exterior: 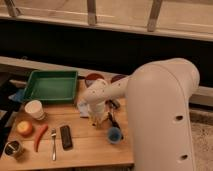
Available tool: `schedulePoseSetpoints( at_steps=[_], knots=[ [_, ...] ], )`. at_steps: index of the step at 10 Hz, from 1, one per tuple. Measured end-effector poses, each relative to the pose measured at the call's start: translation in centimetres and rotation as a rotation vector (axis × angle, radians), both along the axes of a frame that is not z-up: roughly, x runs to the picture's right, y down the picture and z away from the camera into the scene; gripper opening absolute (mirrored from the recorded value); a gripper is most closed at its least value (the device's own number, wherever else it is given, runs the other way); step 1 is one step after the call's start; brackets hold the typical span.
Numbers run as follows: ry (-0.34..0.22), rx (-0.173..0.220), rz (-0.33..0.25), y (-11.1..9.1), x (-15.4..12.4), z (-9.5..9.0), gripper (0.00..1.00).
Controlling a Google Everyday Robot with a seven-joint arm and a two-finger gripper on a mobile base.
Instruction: Place banana in metal cup
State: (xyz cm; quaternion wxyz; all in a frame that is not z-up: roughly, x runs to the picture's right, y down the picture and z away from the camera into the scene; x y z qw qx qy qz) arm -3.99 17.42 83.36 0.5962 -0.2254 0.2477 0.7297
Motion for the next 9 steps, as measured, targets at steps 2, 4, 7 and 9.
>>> schedulePoseSetpoints(
  at_steps=[2, 4, 7, 9],
  knots=[
    [0.028, 0.047, -0.010, -1.4, 0.6, -1.2, 0.13],
    [0.032, 0.098, -0.023, -3.0, 0.9, -2.7, 0.13],
    [-0.043, 0.138, -0.064, -4.7, -1.3, -4.8, 0.13],
    [-0.157, 0.125, -0.085, -5.0, -3.9, -5.8, 0.13]
  ],
)
